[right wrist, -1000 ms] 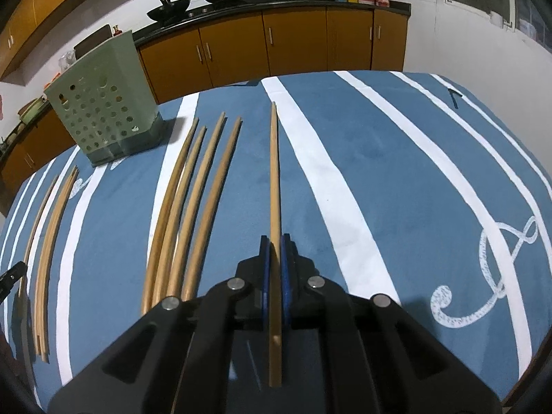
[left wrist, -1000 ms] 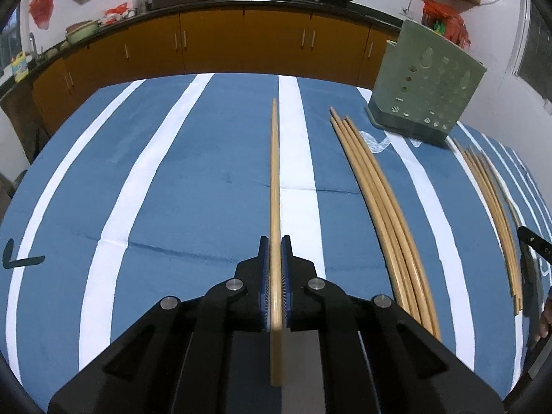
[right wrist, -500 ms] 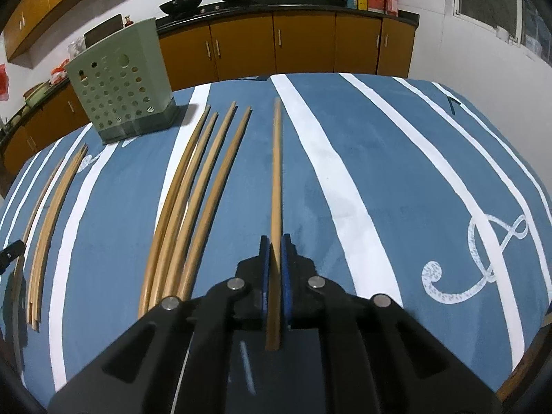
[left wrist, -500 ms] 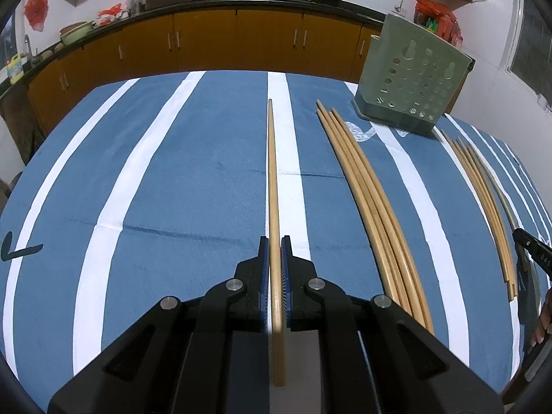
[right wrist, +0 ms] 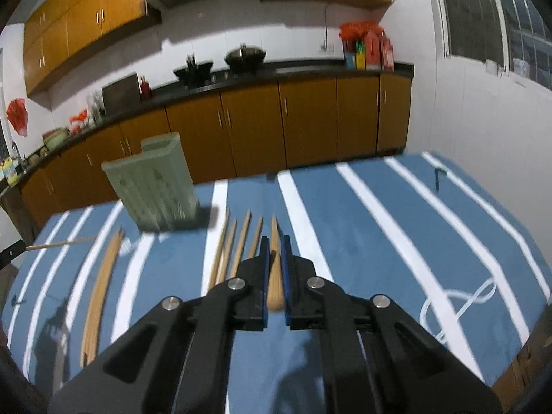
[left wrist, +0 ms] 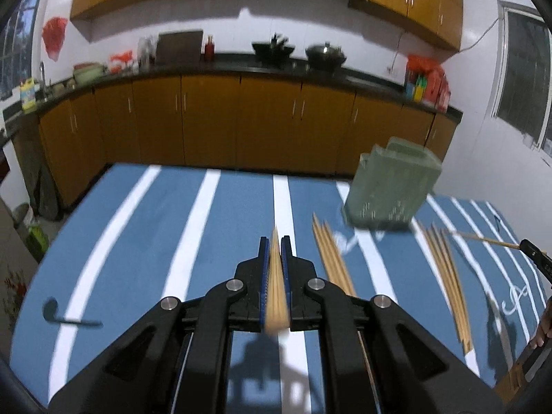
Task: Organize utensils
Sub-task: 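Lift both chopsticks upright and lower them into the green holder with both tools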
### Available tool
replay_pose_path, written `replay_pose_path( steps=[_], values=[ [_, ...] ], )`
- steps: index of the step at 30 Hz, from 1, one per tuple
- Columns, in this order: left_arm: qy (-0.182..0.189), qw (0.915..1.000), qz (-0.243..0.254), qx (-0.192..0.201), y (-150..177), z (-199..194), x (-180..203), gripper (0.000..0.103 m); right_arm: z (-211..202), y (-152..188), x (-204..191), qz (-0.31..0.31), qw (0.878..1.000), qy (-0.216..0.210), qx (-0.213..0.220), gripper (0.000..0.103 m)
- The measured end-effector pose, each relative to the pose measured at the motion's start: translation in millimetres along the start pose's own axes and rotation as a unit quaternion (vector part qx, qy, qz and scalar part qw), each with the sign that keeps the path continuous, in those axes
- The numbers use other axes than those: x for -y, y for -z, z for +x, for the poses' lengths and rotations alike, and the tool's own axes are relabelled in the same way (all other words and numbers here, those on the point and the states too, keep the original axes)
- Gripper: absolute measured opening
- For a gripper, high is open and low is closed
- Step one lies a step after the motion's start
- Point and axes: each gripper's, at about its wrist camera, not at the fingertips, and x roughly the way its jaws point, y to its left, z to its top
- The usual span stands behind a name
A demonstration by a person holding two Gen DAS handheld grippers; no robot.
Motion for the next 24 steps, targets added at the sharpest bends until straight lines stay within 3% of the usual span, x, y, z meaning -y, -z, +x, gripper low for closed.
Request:
replay_pose_path(
  steps=[8, 14, 19, 24],
  values=[
    [0.0, 0.9993, -0.005, 0.036, -43.6, 1.6, -3.9, 0.007, -11.7, -51.1, -3.3, 0.004, 0.998, -0.006, 0.063, 0.007],
    [0.007, 0.9965, 0.0, 0.083, -92.6, -14.0, 4.7, 0.007, -46.5, -118.7, -17.8, 0.003, 0.988, -0.055, 0.142, 0.007],
    [0.046, 0.9902, 0.007, 0.131, -137.8, -31.0, 33.6, 0.007, -67.4, -165.3, -43.3, 0.004, 0.974, -0.118, 0.192, 0.007],
    [0.088, 0.9855, 0.022, 0.143, -156.8, -26.2, 69.7, 0.007, -47.9, -180.2, -71.3, -0.015, 0.97, -0.144, 0.194, 0.007]
  ],
)
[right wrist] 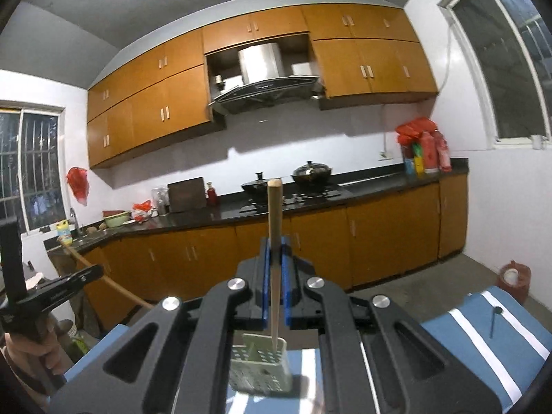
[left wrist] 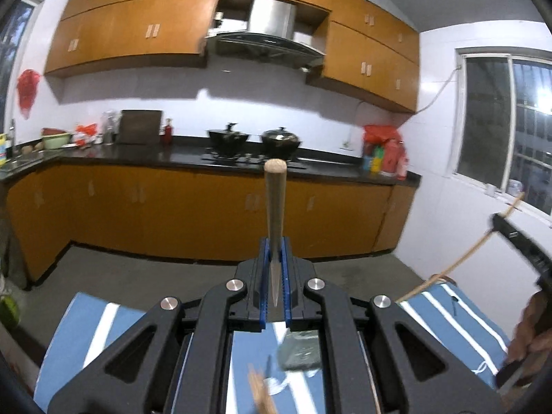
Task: Organize utensils
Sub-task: 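Lift both chopsticks upright and lower them into the green holder with both tools, then open both tools to drop the chopsticks into the green holder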
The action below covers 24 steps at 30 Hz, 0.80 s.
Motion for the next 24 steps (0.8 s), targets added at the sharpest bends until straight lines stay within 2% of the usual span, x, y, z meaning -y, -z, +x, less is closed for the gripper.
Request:
replay_pose_path(
  steps=[5, 13, 18, 24],
  values=[
    [0.029, 0.9993, 0.001, -0.026, 14.0, 32.8, 16.8, 0.007, 37.2, 21.2, -2.2, 0.005, 1.0, 0.0, -0.026, 0.007],
    [0.041, 0.9946, 0.006, -0.095, 42.9, 68.0, 26.5, 0.007, 74.7, 55.1, 2.5, 0.008, 0.997, 0.008, -0.078, 0.007],
    [0.035, 0.9931, 0.004, -0.112, 52.5, 76.0, 26.4, 0.007, 85.1, 69.5, 2.1, 0.012, 0.995, 0.009, -0.099, 0.008],
    [0.031, 0.9925, -0.006, -0.118, 52.9, 75.2, 23.3, 0.008, 83.6, 72.2, -1.9, 0.014, 0.995, 0.011, -0.099, 0.016]
  ],
)
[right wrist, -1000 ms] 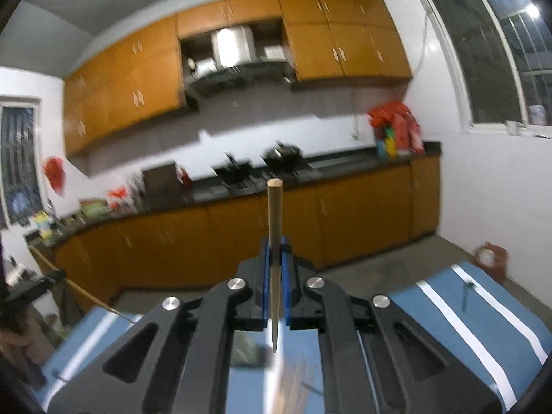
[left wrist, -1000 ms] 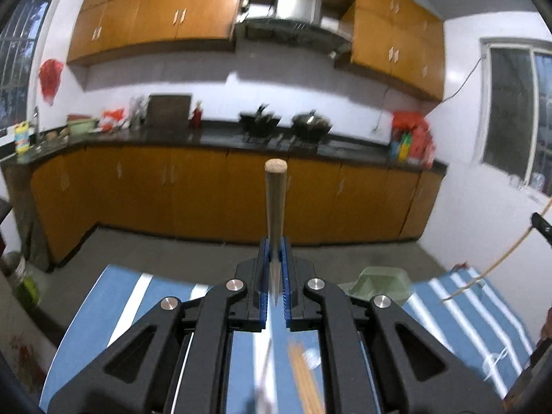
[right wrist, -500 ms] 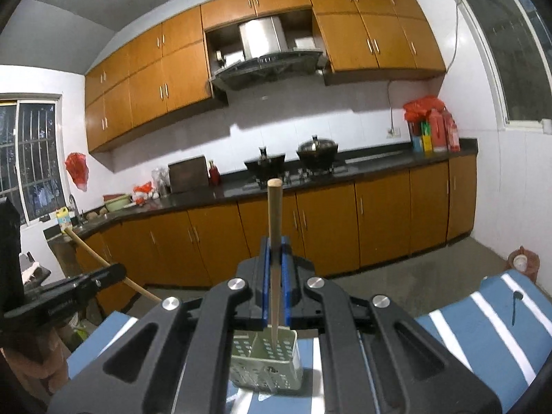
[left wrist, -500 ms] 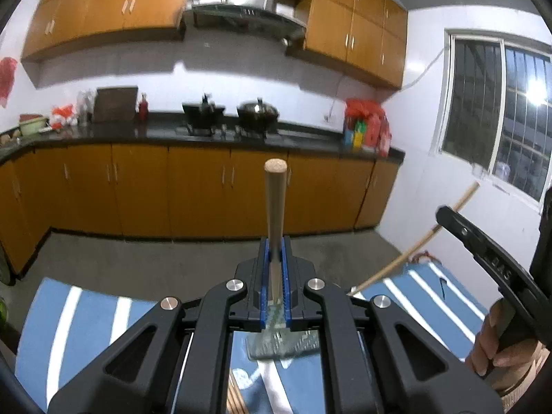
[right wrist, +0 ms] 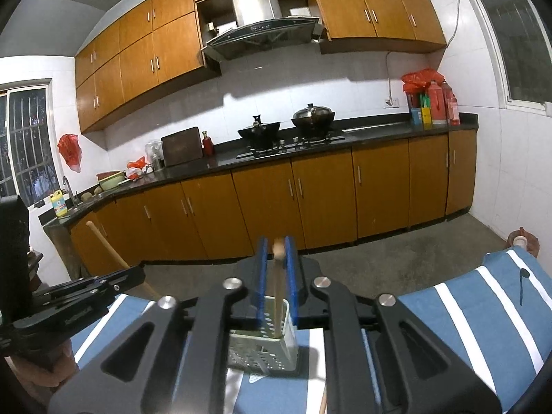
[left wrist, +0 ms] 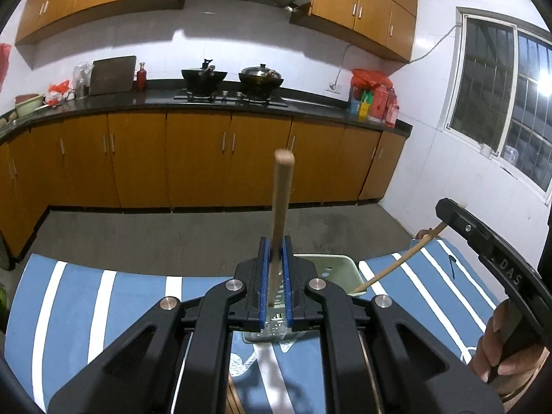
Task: Organize utensils
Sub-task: 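Open both tools to drop the chopsticks into the green holder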
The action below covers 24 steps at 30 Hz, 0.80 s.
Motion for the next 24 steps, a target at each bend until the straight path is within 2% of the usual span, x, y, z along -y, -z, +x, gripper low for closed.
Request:
replay_pose_path(
  steps=[5, 11, 16, 20, 24],
  values=[
    [-0.002, 1.0, -0.005, 0.006, -0.6, -6.8, -1.4, 0.009, -10.9, -3.8, 1.9, 0.002, 1.0, 0.003, 0.009, 0.019],
    [-0.003, 0.9996, -0.011, 0.024, -5.1, -25.2, -3.0, 0.009, -49.7, -10.3, 8.1, 0.009, 0.999, 0.008, 0.035, 0.023],
    [-0.004, 0.9989, -0.017, 0.043, 1.9, -52.0, -5.7, 0.009, -81.1, 6.4, 26.6, 0.026, 0.999, 0.032, 0.027, 0.023],
    [-0.023, 0.9989, -0.016, 0.037, 23.2, -66.0, -15.4, 0.009, -84.6, 51.0, 49.9, 0.032, 0.997, 0.07, -0.024, 0.023],
    [-0.062, 0.9979, -0.016, -0.005, 66.1, -62.5, -31.9, 0.009, -59.6, 118.2, 72.2, 0.053, 0.986, 0.087, -0.132, 0.023]
  ],
)
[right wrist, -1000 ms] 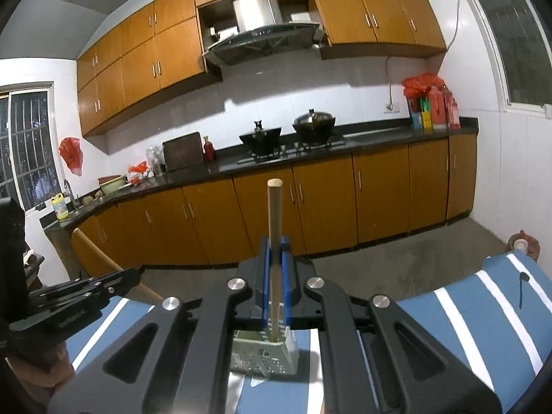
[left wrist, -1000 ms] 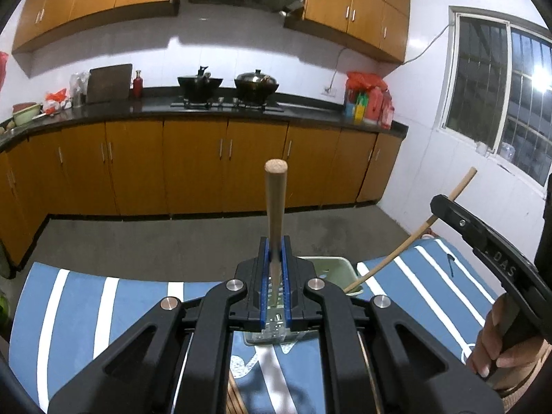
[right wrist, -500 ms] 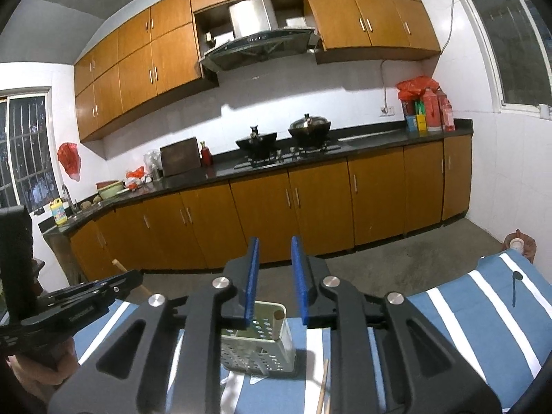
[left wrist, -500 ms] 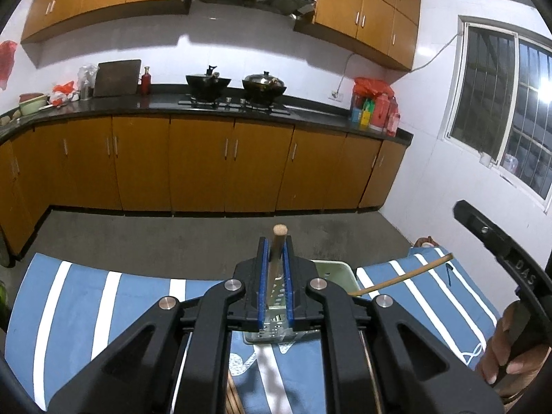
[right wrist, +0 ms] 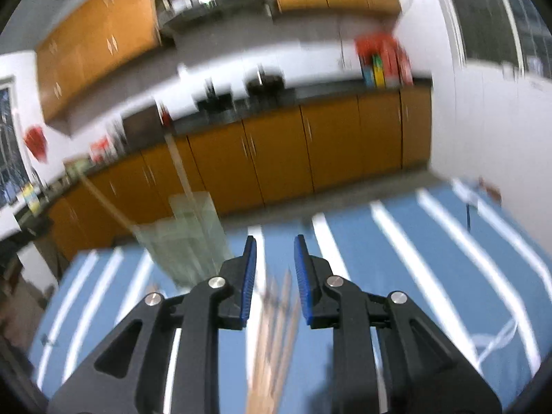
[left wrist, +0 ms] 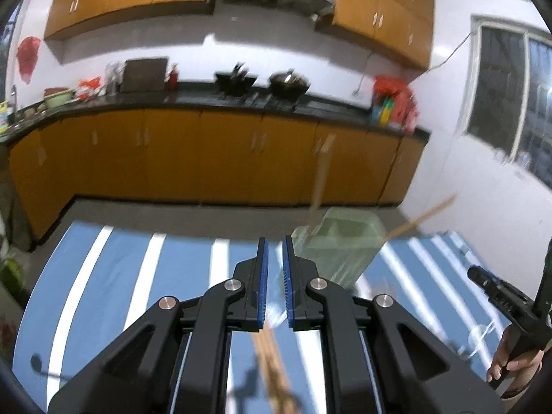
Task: Organize utensils
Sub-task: 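Open both tools to drop the chopsticks into the green holder, then grasp another chopstick with the left tool while the right tool grasps one too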
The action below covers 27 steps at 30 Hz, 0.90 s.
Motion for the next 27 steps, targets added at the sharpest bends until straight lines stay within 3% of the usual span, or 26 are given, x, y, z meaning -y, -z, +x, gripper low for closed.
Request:
replay_pose_path(
  steps=[4, 7, 11, 16, 20, 27],
  values=[
    [-0.02, 0.9985, -0.008, -0.05, 46.7, 15.1, -13.6, 0.009, 39.3, 51.8, 4.3, 0.006, 0.996, -0.003, -0.094, 0.023],
    [-0.022, 0.9957, -0.024, -0.087, 78.8, 25.5, -21.0, 0.009, 53.1, 72.5, -1.6, 0.001, 0.993, -0.004, -0.121, 0.023],
    [-0.016, 0.9929, -0.038, -0.112, 105.4, 32.4, -22.1, 0.009, 60.9, 91.7, -9.9, -0.015, 0.99, 0.012, -0.137, 0.023],
    [0.002, 0.991, -0.04, -0.128, 118.9, 40.6, -17.1, 0.009, 62.3, 93.6, -5.3, -0.026, 0.99, 0.026, -0.134, 0.009],
    [0.015, 0.9895, -0.039, -0.138, 130.6, 45.0, -10.5, 0.009, 62.8, 87.1, 8.9, -0.012, 0.99, 0.062, -0.123, 0.008],
    [0.027, 0.9865, -0.026, -0.16, 142.9, 55.3, 2.8, 0.009, 63.8, 85.6, 16.4, -0.013, 0.99, 0.071, -0.117, 0.008]
  ],
)
